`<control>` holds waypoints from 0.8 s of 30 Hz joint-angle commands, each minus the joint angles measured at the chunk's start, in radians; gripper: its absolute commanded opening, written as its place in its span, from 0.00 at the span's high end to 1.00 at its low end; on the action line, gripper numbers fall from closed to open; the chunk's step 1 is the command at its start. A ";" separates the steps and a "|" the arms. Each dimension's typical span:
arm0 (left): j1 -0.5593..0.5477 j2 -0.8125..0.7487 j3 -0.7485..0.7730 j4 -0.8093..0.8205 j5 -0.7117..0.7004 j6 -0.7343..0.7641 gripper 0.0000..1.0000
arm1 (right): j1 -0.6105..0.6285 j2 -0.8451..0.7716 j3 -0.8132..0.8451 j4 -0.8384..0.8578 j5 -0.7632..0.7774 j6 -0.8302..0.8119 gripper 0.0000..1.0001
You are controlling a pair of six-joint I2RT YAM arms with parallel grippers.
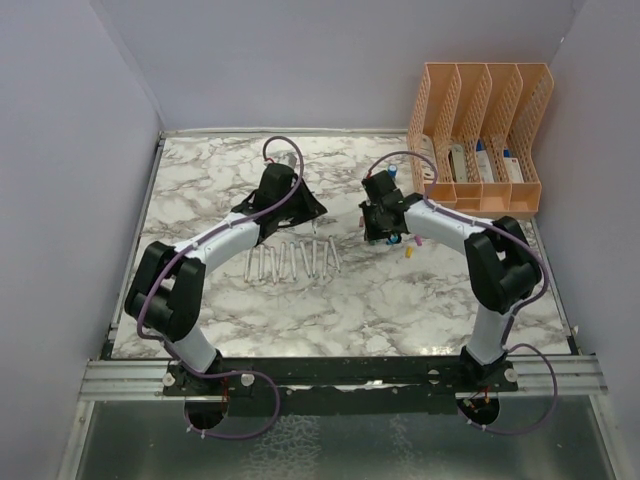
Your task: Open the pen caps
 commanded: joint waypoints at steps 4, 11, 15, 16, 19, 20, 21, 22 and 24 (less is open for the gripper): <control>-0.042 -0.040 -0.026 -0.029 -0.001 0.020 1.00 | -0.002 0.069 0.054 0.032 0.015 -0.043 0.99; -0.073 -0.034 -0.041 -0.031 -0.024 0.008 1.00 | -0.007 0.112 0.091 0.031 -0.001 -0.044 0.79; -0.091 -0.026 -0.046 -0.025 -0.051 -0.015 1.00 | -0.011 0.113 0.106 0.030 -0.007 -0.045 0.59; -0.095 -0.024 -0.048 -0.020 -0.057 -0.019 1.00 | -0.013 0.108 0.108 0.032 -0.007 -0.045 0.54; -0.113 -0.015 -0.047 -0.011 -0.080 -0.033 1.00 | -0.018 0.083 0.114 0.034 -0.004 -0.041 0.50; -0.119 -0.011 -0.046 -0.007 -0.090 -0.040 1.00 | -0.021 0.069 0.115 0.035 0.001 -0.040 0.50; -0.127 -0.006 -0.046 -0.004 -0.101 -0.047 1.00 | -0.023 0.052 0.114 0.039 0.007 -0.039 0.49; -0.134 0.000 -0.047 0.005 -0.109 -0.054 1.00 | -0.027 0.030 0.112 0.046 0.012 -0.037 0.49; -0.149 0.017 -0.046 0.017 -0.131 -0.069 1.00 | -0.036 -0.014 0.116 0.047 0.024 -0.034 0.46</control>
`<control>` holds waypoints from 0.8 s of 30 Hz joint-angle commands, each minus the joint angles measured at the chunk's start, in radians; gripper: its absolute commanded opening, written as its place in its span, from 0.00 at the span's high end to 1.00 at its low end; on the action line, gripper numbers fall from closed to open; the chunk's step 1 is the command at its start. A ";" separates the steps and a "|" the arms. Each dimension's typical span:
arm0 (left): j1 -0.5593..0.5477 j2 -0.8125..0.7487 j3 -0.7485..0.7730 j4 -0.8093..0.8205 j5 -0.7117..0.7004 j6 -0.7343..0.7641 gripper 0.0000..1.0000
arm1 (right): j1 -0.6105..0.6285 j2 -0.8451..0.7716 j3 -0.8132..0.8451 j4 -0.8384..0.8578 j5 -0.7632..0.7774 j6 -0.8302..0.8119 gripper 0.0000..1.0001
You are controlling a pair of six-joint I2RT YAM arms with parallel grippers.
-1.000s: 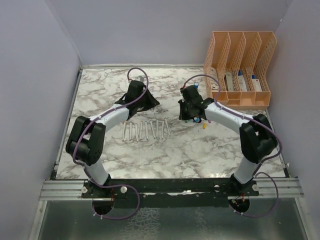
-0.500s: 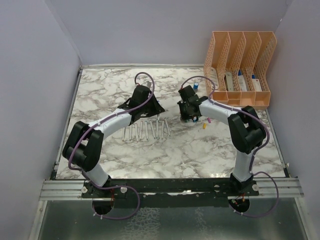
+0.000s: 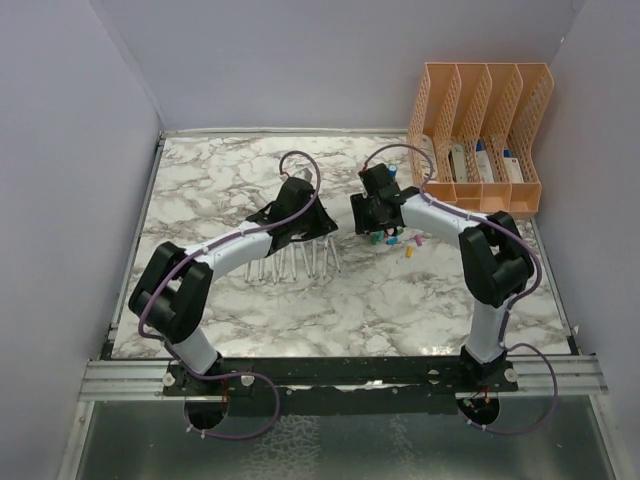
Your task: Open the pen caps
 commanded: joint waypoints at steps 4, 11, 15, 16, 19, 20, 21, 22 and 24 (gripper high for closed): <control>-0.057 0.086 0.014 0.064 -0.085 -0.056 1.00 | -0.058 -0.177 0.046 0.010 0.047 0.010 0.43; -0.102 0.212 0.072 0.075 -0.093 -0.071 0.99 | -0.106 -0.275 0.028 -0.001 0.046 -0.006 0.43; -0.114 0.253 0.089 0.082 -0.096 -0.080 0.91 | -0.112 -0.309 0.009 0.007 0.037 -0.007 0.43; -0.116 0.259 0.091 0.084 -0.096 -0.082 0.90 | -0.112 -0.313 0.005 0.007 0.032 -0.008 0.43; -0.119 0.272 0.091 0.086 -0.104 -0.083 0.83 | -0.113 -0.318 -0.004 0.008 0.025 -0.007 0.43; -0.119 0.274 0.091 0.087 -0.105 -0.085 0.78 | -0.113 -0.320 -0.007 0.009 0.023 -0.006 0.43; -0.119 0.276 0.090 0.086 -0.106 -0.085 0.76 | -0.113 -0.319 -0.010 0.010 0.020 -0.005 0.43; -0.119 0.279 0.087 0.086 -0.108 -0.085 0.73 | -0.113 -0.319 -0.011 0.010 0.017 -0.004 0.43; -0.119 0.278 0.084 0.086 -0.109 -0.085 0.67 | -0.113 -0.319 -0.016 0.011 0.013 -0.002 0.43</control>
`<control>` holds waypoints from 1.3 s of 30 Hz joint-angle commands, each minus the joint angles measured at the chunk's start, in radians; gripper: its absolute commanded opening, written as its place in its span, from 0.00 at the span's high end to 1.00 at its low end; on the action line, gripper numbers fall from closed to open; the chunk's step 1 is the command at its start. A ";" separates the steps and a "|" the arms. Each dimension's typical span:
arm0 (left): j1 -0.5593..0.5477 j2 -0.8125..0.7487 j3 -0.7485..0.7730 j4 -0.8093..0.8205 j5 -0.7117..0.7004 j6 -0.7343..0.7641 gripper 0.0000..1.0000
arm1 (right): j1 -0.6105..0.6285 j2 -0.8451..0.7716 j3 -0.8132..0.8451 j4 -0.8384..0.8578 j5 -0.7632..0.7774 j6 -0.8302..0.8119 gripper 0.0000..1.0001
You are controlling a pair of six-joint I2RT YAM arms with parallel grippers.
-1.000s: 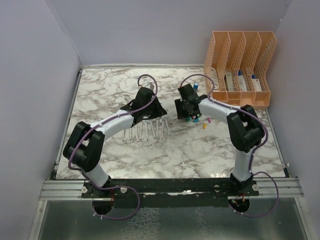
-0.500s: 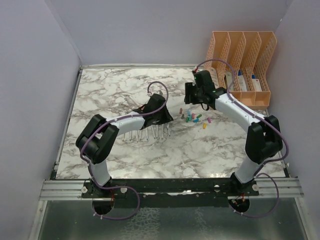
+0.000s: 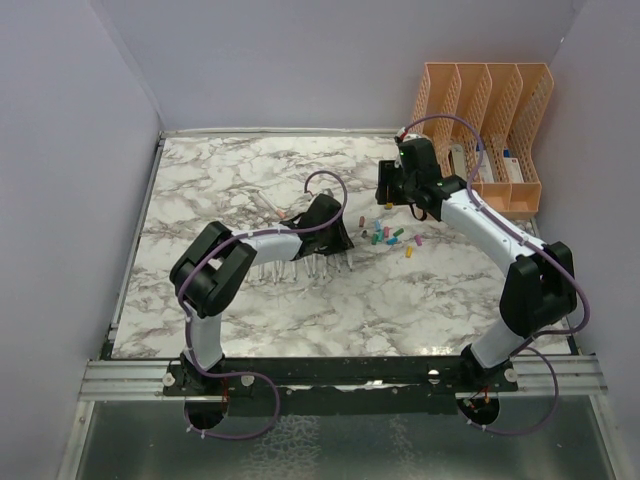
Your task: Open the pen caps
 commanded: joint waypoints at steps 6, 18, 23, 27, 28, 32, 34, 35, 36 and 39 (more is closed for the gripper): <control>-0.005 -0.010 0.011 0.010 -0.038 -0.004 0.62 | -0.001 -0.034 -0.013 0.012 -0.019 0.001 0.43; 0.065 -0.319 -0.069 -0.058 -0.122 0.045 0.38 | 0.005 -0.026 0.000 0.023 -0.134 -0.028 0.43; 0.139 -0.478 -0.149 -0.063 -0.138 0.055 0.23 | 0.068 0.036 0.061 -0.002 -0.152 -0.055 0.43; 0.222 -0.588 -0.211 -0.075 -0.136 0.041 0.03 | 0.152 0.117 0.137 -0.004 -0.161 -0.069 0.43; 0.241 -0.611 -0.224 -0.084 -0.136 0.038 0.01 | 0.176 0.145 0.160 -0.004 -0.160 -0.075 0.43; 0.315 -0.722 -0.279 -0.111 -0.151 0.019 0.01 | 0.257 0.283 0.308 -0.007 -0.168 -0.118 0.43; 0.338 -0.777 -0.304 -0.133 -0.190 0.006 0.01 | 0.285 0.358 0.382 -0.004 -0.173 -0.129 0.43; 0.348 -0.804 -0.318 -0.146 -0.207 -0.003 0.01 | 0.294 0.392 0.419 -0.002 -0.178 -0.133 0.43; 0.357 -0.830 -0.331 -0.157 -0.224 -0.010 0.01 | 0.302 0.430 0.450 0.006 -0.183 -0.136 0.43; 0.381 -0.908 -0.369 -0.185 -0.260 -0.021 0.01 | 0.315 0.525 0.531 0.038 -0.199 -0.155 0.43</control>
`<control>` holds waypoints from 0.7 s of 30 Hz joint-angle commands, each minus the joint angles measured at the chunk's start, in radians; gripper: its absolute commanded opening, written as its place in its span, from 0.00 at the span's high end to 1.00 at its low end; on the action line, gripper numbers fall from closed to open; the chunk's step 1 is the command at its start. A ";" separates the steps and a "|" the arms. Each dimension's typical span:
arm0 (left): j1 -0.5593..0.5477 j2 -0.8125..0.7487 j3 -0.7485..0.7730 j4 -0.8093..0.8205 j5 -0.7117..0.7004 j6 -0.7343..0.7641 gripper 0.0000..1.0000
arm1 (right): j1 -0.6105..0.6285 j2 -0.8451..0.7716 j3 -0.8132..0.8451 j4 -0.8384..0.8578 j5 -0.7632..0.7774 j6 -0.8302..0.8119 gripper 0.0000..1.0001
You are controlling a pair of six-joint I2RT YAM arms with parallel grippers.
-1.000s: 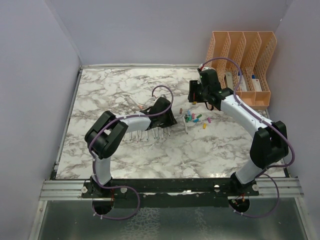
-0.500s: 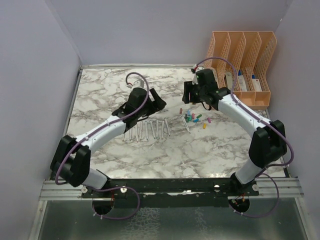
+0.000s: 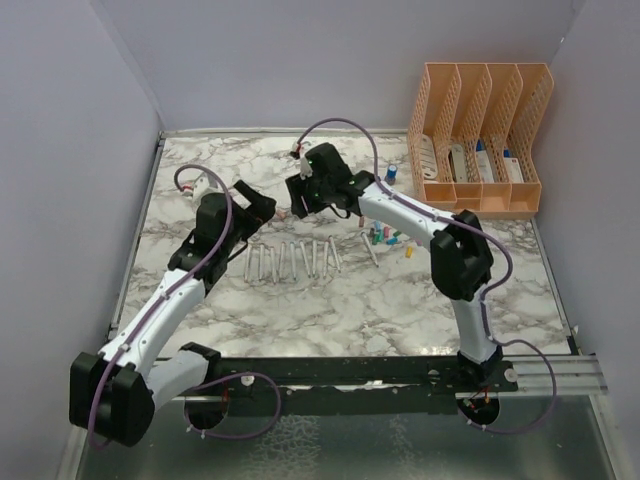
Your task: Open the pen caps
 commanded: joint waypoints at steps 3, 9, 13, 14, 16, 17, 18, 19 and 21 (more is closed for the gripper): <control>0.038 -0.153 -0.065 -0.081 -0.106 -0.023 0.01 | 0.025 0.191 0.180 0.072 -0.065 -0.095 0.43; 0.049 -0.212 -0.095 -0.116 -0.109 -0.019 0.01 | 0.049 0.348 0.329 0.094 -0.055 -0.166 0.42; 0.054 -0.236 -0.117 -0.120 -0.105 -0.028 0.01 | 0.058 0.417 0.390 0.089 -0.026 -0.196 0.42; 0.054 -0.240 -0.121 -0.122 -0.105 -0.029 0.01 | 0.060 0.425 0.396 0.091 -0.020 -0.201 0.42; 0.055 -0.246 -0.125 -0.127 -0.102 -0.034 0.01 | 0.061 0.441 0.405 0.093 -0.016 -0.209 0.43; 0.055 -0.248 -0.127 -0.129 -0.100 -0.035 0.01 | 0.063 0.448 0.410 0.093 -0.010 -0.214 0.43; 0.055 -0.251 -0.129 -0.131 -0.100 -0.035 0.01 | 0.065 0.454 0.411 0.095 -0.004 -0.220 0.43; 0.056 -0.252 -0.131 -0.132 -0.100 -0.036 0.01 | 0.067 0.459 0.413 0.096 -0.002 -0.224 0.43; 0.056 -0.258 -0.131 -0.136 -0.101 -0.037 0.01 | 0.071 0.468 0.414 0.098 0.004 -0.233 0.43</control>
